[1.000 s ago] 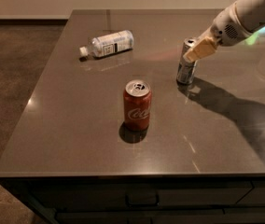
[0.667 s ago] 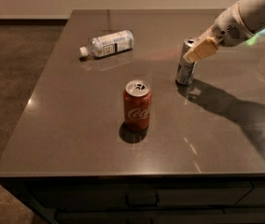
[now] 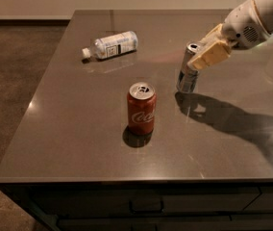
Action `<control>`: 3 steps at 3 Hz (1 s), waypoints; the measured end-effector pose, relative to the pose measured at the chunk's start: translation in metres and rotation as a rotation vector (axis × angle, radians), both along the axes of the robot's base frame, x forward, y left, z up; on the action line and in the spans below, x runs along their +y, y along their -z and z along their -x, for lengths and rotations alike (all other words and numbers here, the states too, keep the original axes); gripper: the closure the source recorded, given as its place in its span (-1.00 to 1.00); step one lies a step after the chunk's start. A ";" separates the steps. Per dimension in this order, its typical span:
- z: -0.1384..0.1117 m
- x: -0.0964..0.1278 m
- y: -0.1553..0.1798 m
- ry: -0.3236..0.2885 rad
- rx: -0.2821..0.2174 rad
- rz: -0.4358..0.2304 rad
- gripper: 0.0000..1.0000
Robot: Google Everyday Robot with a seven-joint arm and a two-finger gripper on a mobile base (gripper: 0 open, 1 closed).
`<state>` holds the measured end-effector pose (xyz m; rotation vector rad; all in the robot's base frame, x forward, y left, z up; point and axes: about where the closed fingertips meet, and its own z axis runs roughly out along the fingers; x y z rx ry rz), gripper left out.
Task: Move redbull can near coke can
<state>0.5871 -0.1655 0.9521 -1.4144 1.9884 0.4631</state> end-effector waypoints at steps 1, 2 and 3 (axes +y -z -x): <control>0.029 0.022 -0.003 -0.117 0.003 -0.012 1.00; 0.054 0.047 0.001 -0.230 0.010 -0.018 1.00; 0.070 0.065 0.008 -0.309 0.018 -0.011 1.00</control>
Offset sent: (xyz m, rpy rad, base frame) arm -0.0850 0.0711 -0.0050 0.0227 0.0199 0.3588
